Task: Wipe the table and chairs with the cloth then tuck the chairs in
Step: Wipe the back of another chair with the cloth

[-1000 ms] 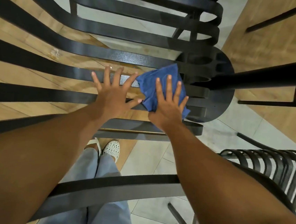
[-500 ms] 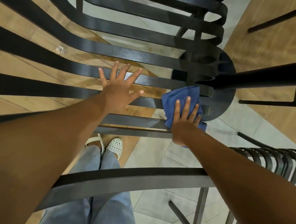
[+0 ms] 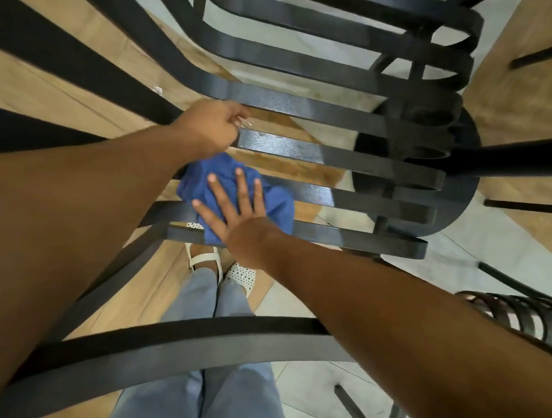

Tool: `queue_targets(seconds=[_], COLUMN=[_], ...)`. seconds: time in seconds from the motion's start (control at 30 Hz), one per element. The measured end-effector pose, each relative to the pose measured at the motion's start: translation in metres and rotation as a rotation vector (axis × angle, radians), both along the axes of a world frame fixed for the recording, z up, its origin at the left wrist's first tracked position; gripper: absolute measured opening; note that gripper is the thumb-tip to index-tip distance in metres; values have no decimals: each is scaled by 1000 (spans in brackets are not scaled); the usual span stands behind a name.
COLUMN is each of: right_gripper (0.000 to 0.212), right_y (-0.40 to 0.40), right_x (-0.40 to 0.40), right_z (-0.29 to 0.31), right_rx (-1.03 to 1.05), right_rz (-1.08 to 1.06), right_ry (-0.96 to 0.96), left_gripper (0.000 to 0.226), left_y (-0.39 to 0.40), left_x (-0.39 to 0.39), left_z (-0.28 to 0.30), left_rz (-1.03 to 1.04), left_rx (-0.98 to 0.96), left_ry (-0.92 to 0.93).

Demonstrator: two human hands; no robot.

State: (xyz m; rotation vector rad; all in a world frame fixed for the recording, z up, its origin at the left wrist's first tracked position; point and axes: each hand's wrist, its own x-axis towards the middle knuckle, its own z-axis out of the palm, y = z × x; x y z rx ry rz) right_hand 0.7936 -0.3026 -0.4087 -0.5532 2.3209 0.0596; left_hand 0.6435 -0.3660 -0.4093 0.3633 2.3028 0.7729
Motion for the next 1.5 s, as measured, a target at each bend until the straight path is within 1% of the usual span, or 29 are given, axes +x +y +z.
queue_targets(seconds=[0.07, 0.13, 0.2, 0.23, 0.33, 0.4, 0.5, 0.57, 0.63, 0.73, 0.8, 0.83, 0.9, 0.97, 1.03, 1.1, 1.13, 1.2, 1.27, 1.37, 1.43, 1.5], right_gripper=[76, 76, 77, 77, 79, 80, 67, 66, 65, 67, 65, 62, 51, 49, 55, 60, 62, 63, 62, 61, 58, 55], right_y=[-13, -4, 18, 32, 82, 121, 156, 157, 150, 145, 140, 136, 125, 110, 94, 81, 81, 94, 122, 167, 179, 174], right_x=[-10, -13, -12, -9, 12, 30, 50, 52, 46, 31, 28, 27, 22, 10, -1, -8, -10, -10, -1, 21, 20, 6], right_z=[-5, -13, -16, -15, -15, -13, -8, -10, -12, -16, -15, -12, -1, 5, 0, -12, -17, -25, -24, -12, -13, -16], right_rx=[-70, -110, -174, -200, -185, -151, -72, -25, -15, -129, -249, -305, -364, -327, -163, 3, 46, 69, 118, 255, 342, 394], right_rz=[63, 139, 212, 216, 231, 237, 89, 24, -2, -53, -99, -143, -275, -449, -579, -571, -532, -504, -619, -917, -1215, -1544], right_ry=[76, 138, 210, 257, 365, 372, 365, 366, 399, 471, 535, 587, 709, 747, 679, 546, 489, 461, 456, 435, 449, 535], left_gripper=[33, 35, 40, 42, 49, 49, 50, 51, 53, 62, 58, 55, 59, 67, 71, 74, 72, 64, 64, 67, 68, 67], left_y=[1, -1, -5, -7, -13, -14, -6, 2, 6, 2, 0, 0, 4, 12, 20, 22, 21, 20, 19, 20, 19, 19], left_x=[-1, 4, 14, 18, 26, 26, 25, 26, 30, 39, 42, 42, 39, 31, 24, 23, 23, 25, 24, 23, 23, 24], left_z=[-1, -2, -7, -12, -23, -24, -23, -26, -31, -41, -42, -43, -44, -39, -38, -41, -43, -45, -45, -45, -47, -48], left_rz=[-21, -87, -231, -299, -387, -432, -438, -412, -390, -328, -287, -278, -294, -291, -316, -331, -331, -305, -279, -281, -281, -276], left_rx=[-2, -3, 13, 9, -76, -155, -262, -321, -345, -280, -203, -178, -149, -170, -279, -355, -346, -294, -275, -283, -274, -260], left_ry=[-2, 31, 98, 139, 260, 325, 296, 288, 341, 506, 624, 652, 656, 603, 532, 545, 575, 611, 597, 613, 625, 640])
